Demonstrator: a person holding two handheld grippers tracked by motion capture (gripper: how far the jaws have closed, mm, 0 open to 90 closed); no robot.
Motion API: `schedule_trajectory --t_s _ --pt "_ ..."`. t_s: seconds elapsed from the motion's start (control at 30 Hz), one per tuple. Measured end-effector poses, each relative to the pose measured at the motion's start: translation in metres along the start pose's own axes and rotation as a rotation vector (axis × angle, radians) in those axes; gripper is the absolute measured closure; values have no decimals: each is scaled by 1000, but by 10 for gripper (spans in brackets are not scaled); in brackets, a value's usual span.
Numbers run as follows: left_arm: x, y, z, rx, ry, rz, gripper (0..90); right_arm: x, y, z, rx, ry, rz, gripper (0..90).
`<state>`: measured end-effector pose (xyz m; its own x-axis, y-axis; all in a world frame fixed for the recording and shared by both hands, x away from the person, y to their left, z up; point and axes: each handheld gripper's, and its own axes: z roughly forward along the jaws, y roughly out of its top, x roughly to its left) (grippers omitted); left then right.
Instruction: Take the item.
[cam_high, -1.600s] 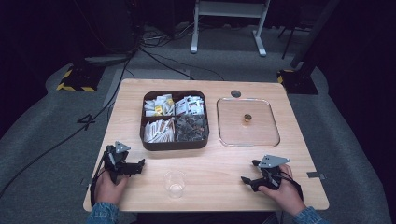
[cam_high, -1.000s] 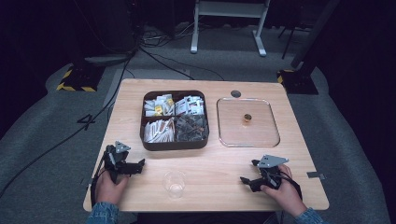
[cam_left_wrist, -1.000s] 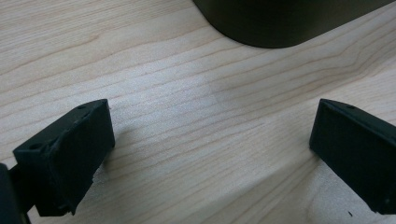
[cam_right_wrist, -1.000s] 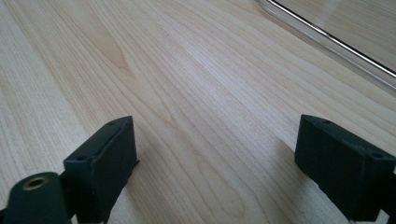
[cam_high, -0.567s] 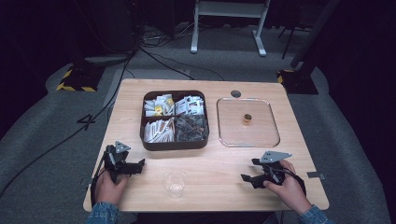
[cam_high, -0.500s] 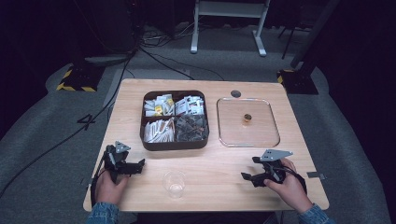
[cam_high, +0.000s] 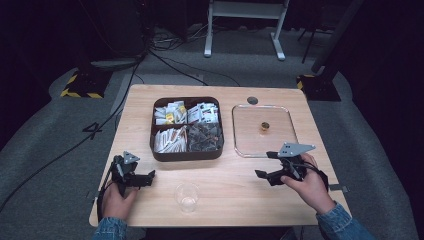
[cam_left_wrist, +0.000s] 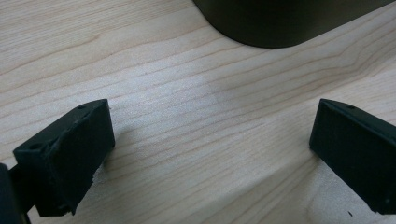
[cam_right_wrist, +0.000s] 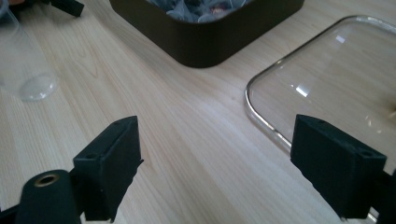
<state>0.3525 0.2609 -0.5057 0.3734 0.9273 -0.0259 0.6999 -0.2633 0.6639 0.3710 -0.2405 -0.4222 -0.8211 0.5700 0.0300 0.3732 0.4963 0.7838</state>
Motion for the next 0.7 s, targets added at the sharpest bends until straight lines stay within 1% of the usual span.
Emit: schedule_trajectory --t_s 0.1,0.13,0.2,0.23,0.27,0.37,0.4,0.43,0.6,0.63,0.7 --pt "-1 0 0 1 2 -6 4 -1 11 2 -9 5 -11 166" --pt "-1 0 0 1 2 -6 4 -1 11 2 -9 5 -11 166" --pt "-1 -1 -1 1 4 -8 4 -1 18 4 -16 13 -18 168" --pt "-1 -1 -1 1 5 -9 4 -1 25 7 -19 20 -21 171" --pt "-1 -1 -1 -1 7 -8 4 -1 25 7 -19 20 -21 171" --pt "-2 -1 -1 -1 6 -10 4 -2 36 12 -19 28 -26 172" --pt "-2 -2 -1 -2 6 -11 4 -3 43 15 -24 33 -30 172" --pt "-2 -2 -1 -2 6 -11 4 -3 43 15 -24 33 -30 172" --pt "-2 -1 -1 -1 7 -11 4 -5 57 25 -38 50 -33 172" --pt "-2 -2 -1 -2 6 -11 4 -7 59 30 -28 53 -40 172" --pt "-2 -1 -1 -1 6 -10 4 -8 60 33 -25 52 -43 172"
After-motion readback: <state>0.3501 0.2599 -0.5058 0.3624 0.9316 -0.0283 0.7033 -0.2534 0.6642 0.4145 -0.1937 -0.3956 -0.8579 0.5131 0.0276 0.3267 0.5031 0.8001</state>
